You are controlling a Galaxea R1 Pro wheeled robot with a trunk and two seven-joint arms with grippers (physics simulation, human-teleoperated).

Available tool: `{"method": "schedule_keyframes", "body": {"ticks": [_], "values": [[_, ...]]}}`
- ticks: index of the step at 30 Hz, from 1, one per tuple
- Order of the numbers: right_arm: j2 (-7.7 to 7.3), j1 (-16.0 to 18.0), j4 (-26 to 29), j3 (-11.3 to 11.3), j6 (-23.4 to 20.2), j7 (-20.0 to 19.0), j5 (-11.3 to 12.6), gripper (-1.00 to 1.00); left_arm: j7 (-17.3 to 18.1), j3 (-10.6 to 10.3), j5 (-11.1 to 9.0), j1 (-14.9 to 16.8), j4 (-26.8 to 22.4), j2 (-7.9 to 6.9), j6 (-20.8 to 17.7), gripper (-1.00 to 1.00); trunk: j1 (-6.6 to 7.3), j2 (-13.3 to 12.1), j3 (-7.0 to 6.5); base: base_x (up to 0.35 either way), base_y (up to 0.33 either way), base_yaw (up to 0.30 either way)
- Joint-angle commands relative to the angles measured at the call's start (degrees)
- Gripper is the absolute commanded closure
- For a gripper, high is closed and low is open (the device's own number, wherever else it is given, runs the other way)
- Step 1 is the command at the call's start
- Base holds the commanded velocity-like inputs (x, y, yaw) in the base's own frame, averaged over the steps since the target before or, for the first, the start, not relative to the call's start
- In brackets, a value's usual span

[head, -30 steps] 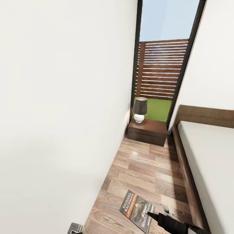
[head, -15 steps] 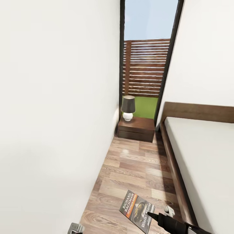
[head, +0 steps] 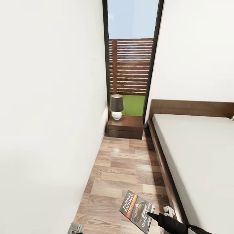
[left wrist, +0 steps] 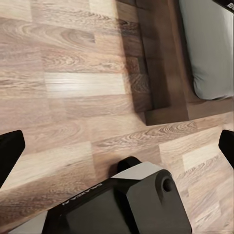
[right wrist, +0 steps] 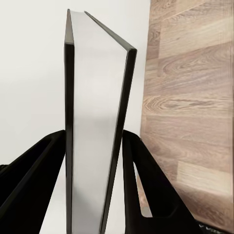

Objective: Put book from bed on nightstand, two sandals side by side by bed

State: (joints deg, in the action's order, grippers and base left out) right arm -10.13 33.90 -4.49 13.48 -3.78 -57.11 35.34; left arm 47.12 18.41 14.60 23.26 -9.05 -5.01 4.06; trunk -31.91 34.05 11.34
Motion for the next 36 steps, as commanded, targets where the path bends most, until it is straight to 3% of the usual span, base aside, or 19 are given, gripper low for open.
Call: {"method": "schedule_keyframes", "body": {"ticks": [1,12,22,28,36], "values": [[0.02,0.1,-0.1,0.1,-0.4,-0.3,0.6,1.00,0.2,0.4,0.6,0.0,0.0,0.00,0.4,-1.00,-0.02,0.1,0.13,0.000,0.000,-0.250],[0.02,0.1,-0.1,0.1,-0.4,-0.3,0.6,1.00,0.2,0.4,0.6,0.0,0.0,0.00,0.4,-1.00,-0.02,0.1,0.50,0.056,0.000,-0.245],[0.02,0.1,-0.2,0.1,-0.4,-0.3,0.6,1.00,0.2,0.4,0.6,0.0,0.0,0.00,0.4,-1.00,-0.02,0.1,0.55,0.291,0.000,-0.032],[0.02,0.1,-0.2,0.1,-0.4,-0.3,0.6,1.00,0.2,0.4,0.6,0.0,0.0,0.00,0.4,-1.00,-0.02,0.1,0.58,0.050,0.000,-0.036],[0.02,0.1,-0.2,0.1,-0.4,-0.3,0.6,1.00,0.2,0.4,0.6,0.0,0.0,0.00,0.4,-1.00,-0.02,0.1,0.81,0.003,0.000,-0.228]]}}
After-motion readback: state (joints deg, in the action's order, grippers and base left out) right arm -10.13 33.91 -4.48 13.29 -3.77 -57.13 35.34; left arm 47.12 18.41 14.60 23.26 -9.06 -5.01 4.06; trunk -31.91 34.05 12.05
